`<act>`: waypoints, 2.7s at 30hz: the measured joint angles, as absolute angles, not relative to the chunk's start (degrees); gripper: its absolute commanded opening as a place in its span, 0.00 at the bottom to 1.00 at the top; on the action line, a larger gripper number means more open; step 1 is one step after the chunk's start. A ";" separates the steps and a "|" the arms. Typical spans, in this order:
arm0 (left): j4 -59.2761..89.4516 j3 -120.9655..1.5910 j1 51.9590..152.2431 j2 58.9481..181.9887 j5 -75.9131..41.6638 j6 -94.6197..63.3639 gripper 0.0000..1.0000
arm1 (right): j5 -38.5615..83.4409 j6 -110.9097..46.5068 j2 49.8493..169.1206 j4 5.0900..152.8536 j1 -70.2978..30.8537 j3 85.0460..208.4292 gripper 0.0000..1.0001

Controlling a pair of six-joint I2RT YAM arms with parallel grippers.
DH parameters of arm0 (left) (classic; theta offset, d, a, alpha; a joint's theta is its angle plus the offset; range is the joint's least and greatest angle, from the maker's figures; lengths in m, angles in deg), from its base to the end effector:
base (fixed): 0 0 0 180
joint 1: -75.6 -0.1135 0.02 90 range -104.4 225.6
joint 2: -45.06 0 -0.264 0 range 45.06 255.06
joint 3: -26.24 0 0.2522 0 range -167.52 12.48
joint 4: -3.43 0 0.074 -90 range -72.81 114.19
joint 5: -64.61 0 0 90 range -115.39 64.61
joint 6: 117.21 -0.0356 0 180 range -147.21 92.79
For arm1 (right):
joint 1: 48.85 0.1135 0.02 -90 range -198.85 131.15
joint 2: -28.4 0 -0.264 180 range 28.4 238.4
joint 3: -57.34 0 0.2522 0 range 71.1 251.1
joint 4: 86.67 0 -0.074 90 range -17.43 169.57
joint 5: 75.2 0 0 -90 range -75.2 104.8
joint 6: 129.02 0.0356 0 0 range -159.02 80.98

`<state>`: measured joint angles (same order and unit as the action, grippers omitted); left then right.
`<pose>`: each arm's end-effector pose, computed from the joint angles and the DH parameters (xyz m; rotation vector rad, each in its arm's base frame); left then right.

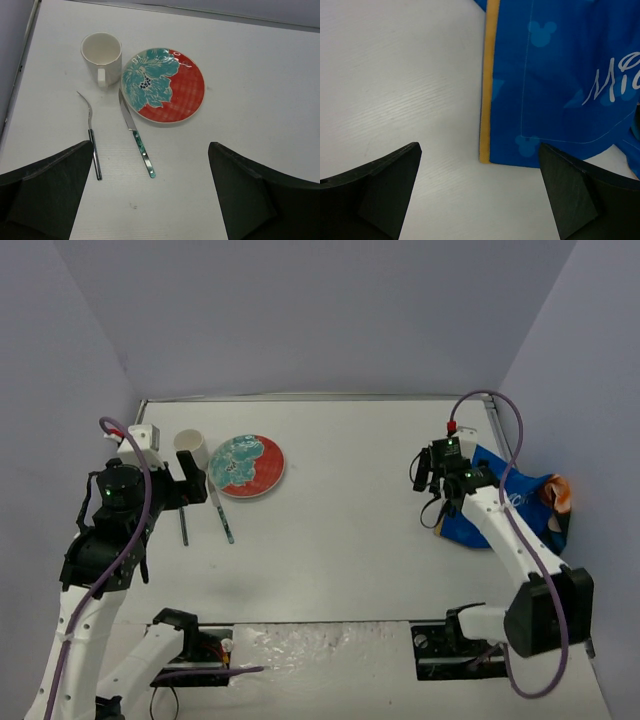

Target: Set the dinner table for one person

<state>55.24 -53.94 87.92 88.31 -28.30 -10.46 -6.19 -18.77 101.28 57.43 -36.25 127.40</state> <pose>0.1325 -0.0271 0.4178 -0.1071 1.8382 -0.3100 0.2739 0.0482 0.2863 0.3400 2.1695 -0.0918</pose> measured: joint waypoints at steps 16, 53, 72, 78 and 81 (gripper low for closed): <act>53.71 -48.69 88.25 82.74 -22.17 -7.42 0.97 | 6.75 -7.61 125.23 62.43 -46.87 128.46 0.98; 53.73 -48.80 91.02 86.02 -21.46 -6.83 0.97 | 6.34 -7.78 121.49 71.47 -42.83 123.07 0.00; 53.41 -52.32 91.04 87.28 -20.21 -4.25 0.97 | 20.68 -14.91 116.04 65.42 -17.75 168.05 0.00; 54.49 -52.36 91.22 86.42 -19.72 -3.93 0.97 | 23.81 -12.49 115.94 64.27 -4.69 149.95 0.00; 54.81 -52.35 91.31 85.85 -19.17 -3.47 0.97 | 24.28 -10.97 115.46 62.12 -1.87 141.49 0.00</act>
<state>54.81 -52.35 91.31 85.85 -19.17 -3.47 24.28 -10.97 115.46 62.12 -1.87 141.49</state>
